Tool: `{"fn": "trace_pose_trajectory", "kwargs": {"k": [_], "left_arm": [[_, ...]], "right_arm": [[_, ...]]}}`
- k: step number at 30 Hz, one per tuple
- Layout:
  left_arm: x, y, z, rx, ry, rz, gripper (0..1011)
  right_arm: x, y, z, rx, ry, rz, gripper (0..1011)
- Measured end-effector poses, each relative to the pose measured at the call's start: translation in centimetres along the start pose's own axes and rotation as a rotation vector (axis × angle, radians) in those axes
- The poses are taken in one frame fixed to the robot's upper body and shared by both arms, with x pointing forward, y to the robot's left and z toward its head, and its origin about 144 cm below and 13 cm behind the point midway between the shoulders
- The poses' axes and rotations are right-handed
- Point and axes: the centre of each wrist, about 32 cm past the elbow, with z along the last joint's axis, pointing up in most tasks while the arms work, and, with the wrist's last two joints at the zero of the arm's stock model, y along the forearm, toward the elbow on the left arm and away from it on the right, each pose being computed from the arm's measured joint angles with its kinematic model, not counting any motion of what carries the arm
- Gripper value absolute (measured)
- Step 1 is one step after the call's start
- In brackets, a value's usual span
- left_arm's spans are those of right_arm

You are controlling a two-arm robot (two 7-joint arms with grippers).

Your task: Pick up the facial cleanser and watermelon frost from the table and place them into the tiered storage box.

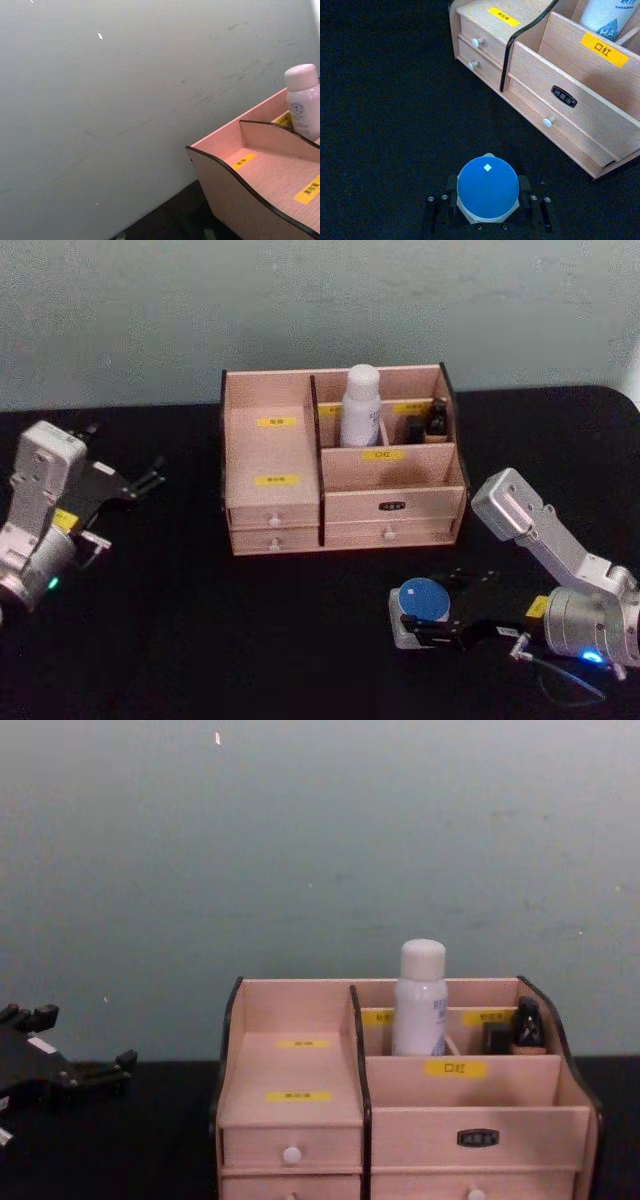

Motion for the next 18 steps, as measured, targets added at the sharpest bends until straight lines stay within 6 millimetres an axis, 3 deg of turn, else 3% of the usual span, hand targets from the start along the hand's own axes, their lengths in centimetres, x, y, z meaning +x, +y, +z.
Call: {"fn": "trace_pose_trajectory", "kwargs": {"k": [18], "left_arm": [[0.00, 0.00, 0.00, 0.000, 0.000, 0.000, 1001]], "right_arm": [[0.00, 0.00, -0.01, 0.001, 0.000, 0.000, 728]]}}
